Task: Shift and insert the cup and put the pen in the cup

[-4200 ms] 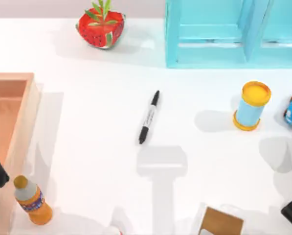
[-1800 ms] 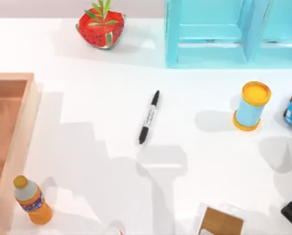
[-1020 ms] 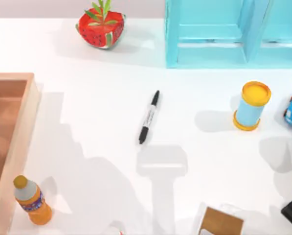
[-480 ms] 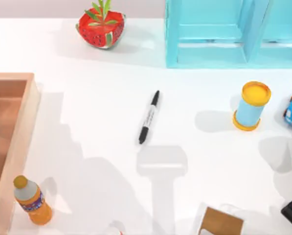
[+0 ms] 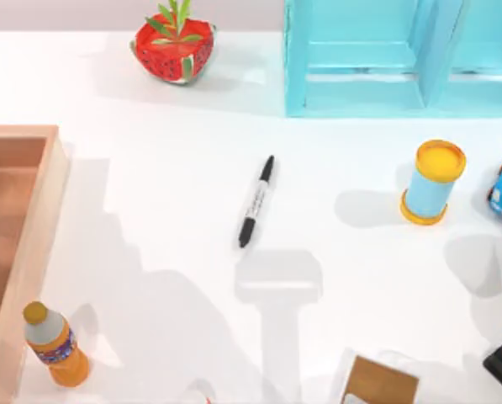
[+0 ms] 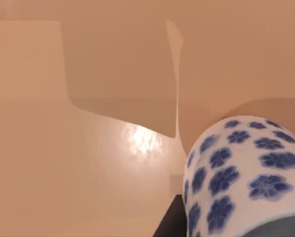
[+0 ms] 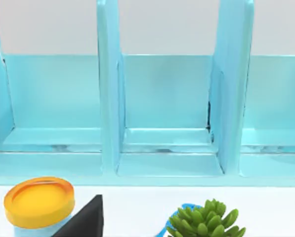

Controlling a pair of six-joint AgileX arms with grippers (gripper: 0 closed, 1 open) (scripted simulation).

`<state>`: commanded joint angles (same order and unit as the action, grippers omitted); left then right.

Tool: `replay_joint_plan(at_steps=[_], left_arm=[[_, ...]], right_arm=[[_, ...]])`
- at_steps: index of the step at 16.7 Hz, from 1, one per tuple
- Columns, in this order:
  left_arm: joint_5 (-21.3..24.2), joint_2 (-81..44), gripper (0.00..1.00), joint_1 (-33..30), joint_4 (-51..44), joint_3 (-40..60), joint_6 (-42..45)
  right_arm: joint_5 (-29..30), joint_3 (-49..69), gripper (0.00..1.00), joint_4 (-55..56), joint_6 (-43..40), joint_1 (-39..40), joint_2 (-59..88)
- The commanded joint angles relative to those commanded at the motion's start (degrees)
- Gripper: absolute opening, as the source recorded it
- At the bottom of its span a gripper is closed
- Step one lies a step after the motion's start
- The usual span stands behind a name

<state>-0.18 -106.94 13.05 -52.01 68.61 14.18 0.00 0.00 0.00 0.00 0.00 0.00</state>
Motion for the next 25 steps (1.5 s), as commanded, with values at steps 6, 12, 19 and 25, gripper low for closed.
replay_joint_plan(at_steps=[6,12,19,25], left_arm=[[-0.27,0.08,0.0,-0.32,-1.54,4.89,-3.98],[-0.71,2.35,0.0,-7.52,-10.8,17.41,-15.08],[0.01,4.34,0.0,-23.73,-30.35,27.34,-25.35],[0.12,5.34,0.0,-26.74,-33.46,28.18,-26.66]], right_arm=[[0.0,0.0,1.0,0.0,0.0,0.0,0.0],[0.0,0.0,1.0,0.0,0.0,0.0,0.0],[0.0,0.0,1.0,0.0,0.0,0.0,0.0],[0.0,0.0,1.0,0.0,0.0,0.0,0.0]])
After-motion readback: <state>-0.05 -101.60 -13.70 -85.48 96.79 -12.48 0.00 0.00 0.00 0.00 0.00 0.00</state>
